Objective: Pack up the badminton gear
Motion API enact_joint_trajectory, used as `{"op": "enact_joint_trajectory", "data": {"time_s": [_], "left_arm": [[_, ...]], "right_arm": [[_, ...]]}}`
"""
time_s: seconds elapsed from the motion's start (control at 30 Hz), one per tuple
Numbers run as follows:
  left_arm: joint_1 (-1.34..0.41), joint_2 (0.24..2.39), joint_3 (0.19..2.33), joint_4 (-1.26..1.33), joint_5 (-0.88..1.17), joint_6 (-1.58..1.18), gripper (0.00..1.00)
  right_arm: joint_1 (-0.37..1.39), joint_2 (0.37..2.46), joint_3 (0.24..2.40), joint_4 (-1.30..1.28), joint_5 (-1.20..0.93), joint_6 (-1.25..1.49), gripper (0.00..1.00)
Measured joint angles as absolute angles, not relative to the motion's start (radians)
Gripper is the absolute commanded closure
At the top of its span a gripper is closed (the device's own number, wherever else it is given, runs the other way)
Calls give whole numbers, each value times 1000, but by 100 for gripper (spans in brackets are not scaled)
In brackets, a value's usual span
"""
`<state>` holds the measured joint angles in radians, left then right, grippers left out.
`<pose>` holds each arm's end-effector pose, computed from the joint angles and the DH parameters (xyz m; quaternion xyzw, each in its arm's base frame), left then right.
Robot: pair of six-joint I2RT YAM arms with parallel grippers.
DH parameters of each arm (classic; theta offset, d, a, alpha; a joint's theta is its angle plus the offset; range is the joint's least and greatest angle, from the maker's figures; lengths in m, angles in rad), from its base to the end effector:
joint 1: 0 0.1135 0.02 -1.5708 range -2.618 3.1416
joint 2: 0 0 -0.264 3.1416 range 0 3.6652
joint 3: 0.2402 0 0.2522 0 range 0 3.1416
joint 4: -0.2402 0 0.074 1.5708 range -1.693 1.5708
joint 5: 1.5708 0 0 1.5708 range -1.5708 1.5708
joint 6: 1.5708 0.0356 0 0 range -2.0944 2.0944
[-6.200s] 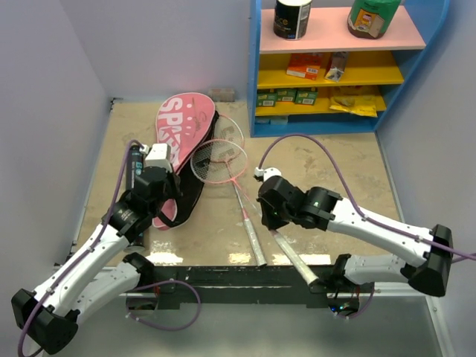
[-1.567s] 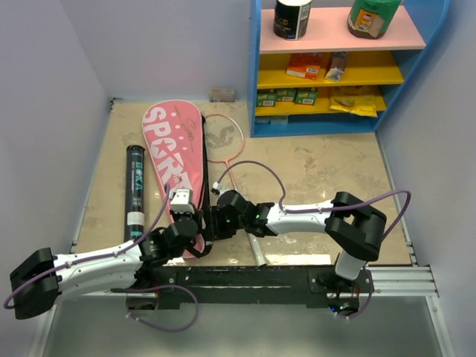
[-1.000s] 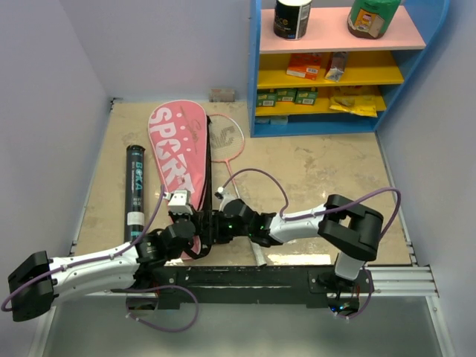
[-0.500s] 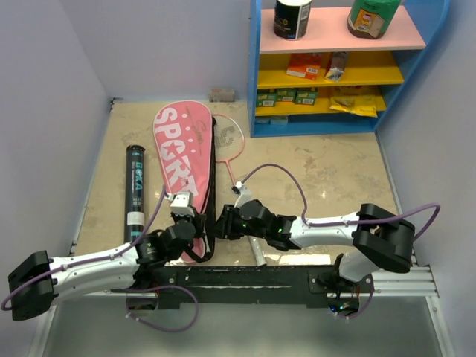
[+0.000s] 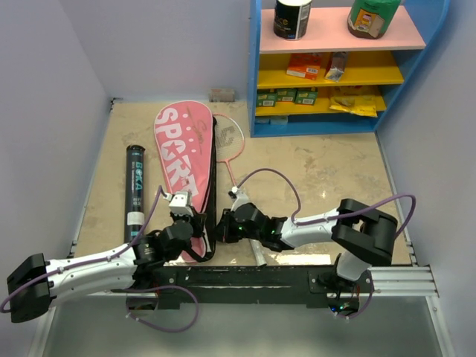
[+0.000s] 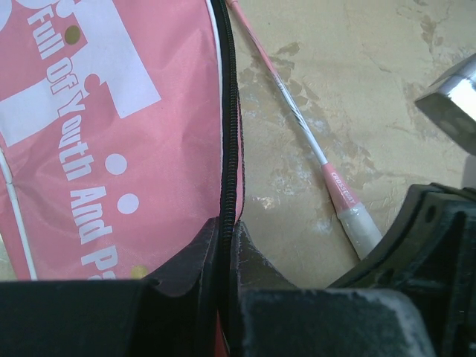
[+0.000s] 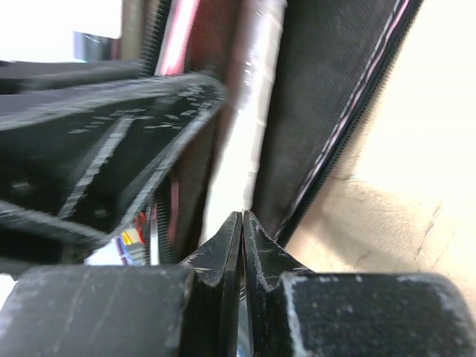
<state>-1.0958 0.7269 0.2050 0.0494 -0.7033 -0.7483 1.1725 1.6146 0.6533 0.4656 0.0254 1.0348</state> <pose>0.0914 -0.1274 0.1728 -0.0386 0.8198 -0.2130 0.5302 0.1239 0.2922 0.1586 -0.0526 0.8573 0.4522 0.2403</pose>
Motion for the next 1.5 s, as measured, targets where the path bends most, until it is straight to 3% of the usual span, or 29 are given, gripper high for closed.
{"op": "enact_joint_trajectory", "data": {"time_s": [0.73,1.03,1.5], "left_arm": [[-1096,727,202,43,-704,-748,100],[-1096,722,198,34,-705,-748,100],[-1096,667,181,20,-703,-768,100]], "right_arm": [[1192,1776,653,737,-71,1093,85],[1232,1887,654,888,-71,1142,74],[1243,1993,630,1160,-80,1192,71]]}}
